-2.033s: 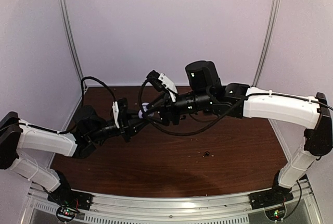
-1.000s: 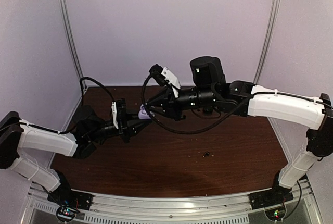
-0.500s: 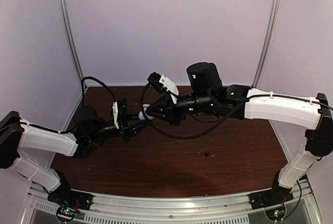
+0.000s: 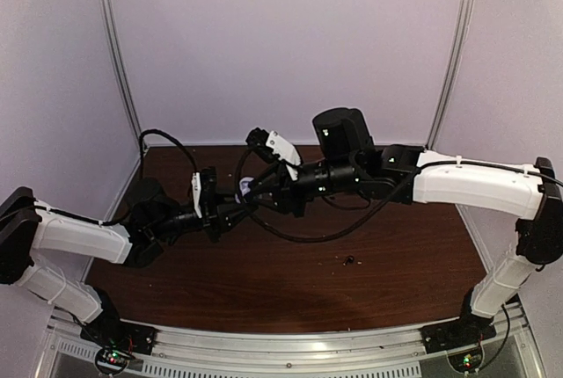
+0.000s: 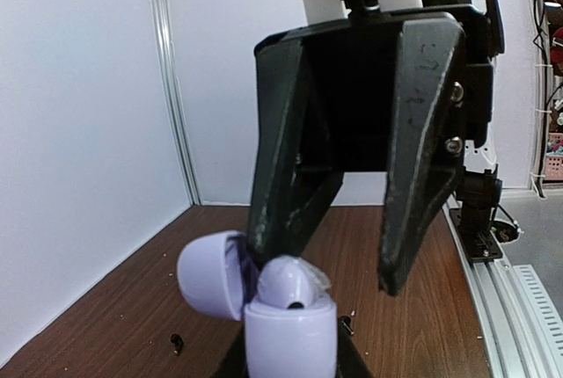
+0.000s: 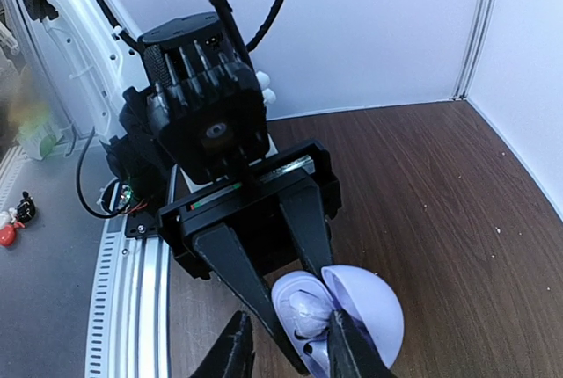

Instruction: Insert the wireless bluetooth earbuds into the charging case

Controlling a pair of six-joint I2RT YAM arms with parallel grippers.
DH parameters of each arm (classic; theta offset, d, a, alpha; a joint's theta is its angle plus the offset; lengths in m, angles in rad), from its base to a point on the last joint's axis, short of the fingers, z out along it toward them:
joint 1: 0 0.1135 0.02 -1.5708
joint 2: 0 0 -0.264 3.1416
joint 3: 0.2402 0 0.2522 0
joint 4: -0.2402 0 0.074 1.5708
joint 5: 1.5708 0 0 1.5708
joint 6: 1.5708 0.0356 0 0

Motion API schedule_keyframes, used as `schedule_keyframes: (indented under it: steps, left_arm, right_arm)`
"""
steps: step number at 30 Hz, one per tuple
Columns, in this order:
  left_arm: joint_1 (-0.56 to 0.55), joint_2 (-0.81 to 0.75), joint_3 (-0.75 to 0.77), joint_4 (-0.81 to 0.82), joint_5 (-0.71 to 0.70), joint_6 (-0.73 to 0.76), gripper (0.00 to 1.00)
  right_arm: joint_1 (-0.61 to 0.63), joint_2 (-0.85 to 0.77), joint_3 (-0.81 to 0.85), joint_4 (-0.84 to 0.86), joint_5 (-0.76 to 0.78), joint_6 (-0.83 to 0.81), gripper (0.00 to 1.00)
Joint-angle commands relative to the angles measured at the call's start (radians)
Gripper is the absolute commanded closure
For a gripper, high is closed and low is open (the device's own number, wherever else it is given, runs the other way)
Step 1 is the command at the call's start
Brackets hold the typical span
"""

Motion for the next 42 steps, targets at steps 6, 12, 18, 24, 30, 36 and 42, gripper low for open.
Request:
schedule_keyframes:
  steps: [6,12,18,24,30,36,42]
  left_arm:
    - [0.001,-0.004,0.009,0.119,0.026,-0.024,1.0]
    - [0.001,-0.008,0.011,0.14,0.068,-0.036,1.0]
    - [0.001,-0.006,0.014,0.168,0.129,-0.055,1.0]
    - [0.001,0.002,0.024,0.169,0.15,-0.064,1.0]
    - [0.001,0.01,0.035,0.164,0.108,-0.097,1.0]
    - [0.004,0.017,0.052,0.132,0.042,-0.163,1.0]
    - [0.017,0.021,0.06,0.121,0.016,-0.214,1.0]
  right_arm:
    - [0.006,-0.136,-0.093,0.112,-0.076,-0.005,0.55]
    - [-0.01,-0.144,-0.109,0.117,-0.029,-0.025,0.27]
    - [-0.018,-0.107,-0.087,0.096,0.002,-0.068,0.1]
    - [-0.019,-0.07,-0.074,0.128,-0.085,-0.067,0.1]
    - [-0.015,-0.041,-0.059,0.116,-0.177,-0.071,0.22]
    - [0.0,-0.078,-0.089,0.12,-0.185,-0.096,0.3]
    - [0.008,-0.092,-0.106,0.105,-0.17,-0.111,0.36]
